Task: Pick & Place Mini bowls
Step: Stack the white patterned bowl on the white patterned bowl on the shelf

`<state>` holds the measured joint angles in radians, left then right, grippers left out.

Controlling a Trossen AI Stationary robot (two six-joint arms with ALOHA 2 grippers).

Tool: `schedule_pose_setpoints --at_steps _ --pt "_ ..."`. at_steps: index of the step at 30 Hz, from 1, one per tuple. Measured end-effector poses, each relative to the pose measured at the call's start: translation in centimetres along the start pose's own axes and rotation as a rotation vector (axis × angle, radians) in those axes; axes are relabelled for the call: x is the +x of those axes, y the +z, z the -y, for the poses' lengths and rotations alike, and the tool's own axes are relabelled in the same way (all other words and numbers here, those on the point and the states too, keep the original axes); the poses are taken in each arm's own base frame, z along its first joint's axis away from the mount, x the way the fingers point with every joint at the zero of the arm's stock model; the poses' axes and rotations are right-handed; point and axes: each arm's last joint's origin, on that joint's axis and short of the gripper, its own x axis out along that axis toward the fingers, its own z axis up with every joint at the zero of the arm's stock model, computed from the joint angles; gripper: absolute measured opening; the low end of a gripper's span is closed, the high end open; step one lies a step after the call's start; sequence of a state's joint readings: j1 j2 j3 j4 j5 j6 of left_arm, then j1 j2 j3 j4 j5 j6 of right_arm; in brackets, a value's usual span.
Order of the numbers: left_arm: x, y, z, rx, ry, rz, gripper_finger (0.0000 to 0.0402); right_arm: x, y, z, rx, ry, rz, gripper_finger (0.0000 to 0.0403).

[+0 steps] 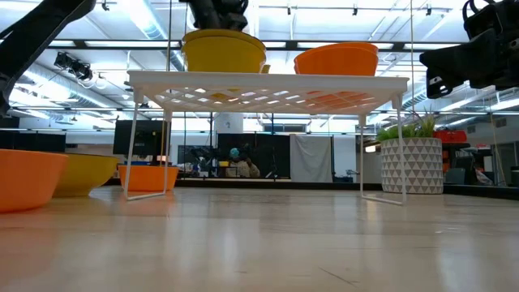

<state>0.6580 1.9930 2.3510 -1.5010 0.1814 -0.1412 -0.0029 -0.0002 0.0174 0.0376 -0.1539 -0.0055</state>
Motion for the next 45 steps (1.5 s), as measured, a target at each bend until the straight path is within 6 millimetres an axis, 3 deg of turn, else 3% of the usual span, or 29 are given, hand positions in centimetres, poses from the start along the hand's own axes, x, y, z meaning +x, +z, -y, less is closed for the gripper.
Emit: schedule_pose_setpoints --at_steps 9,22,34,45 --pt "-0.6 -1.4 3.3 0.173 -0.055 -0.044 0.0008 0.0 0.0 0.0 0.0 0.0 0.0 0.0027" --pt "-5.0 -5.4 9.1 0.343 -0.196 -0.002 0.0007 0.0 0.0 0.0 0.0 0.0 0.0 0.0027" --pt "-4.8 -7.2 13.0 0.347 -0.273 -0.06 0.0007 0.0 0.0 0.0 0.0 0.0 0.0 0.0027" --pt "-3.6 -7.3 13.8 0.316 -0.269 -0.096 0.0007 0.0 0.0 0.0 0.0 0.0 0.0 0.0027"
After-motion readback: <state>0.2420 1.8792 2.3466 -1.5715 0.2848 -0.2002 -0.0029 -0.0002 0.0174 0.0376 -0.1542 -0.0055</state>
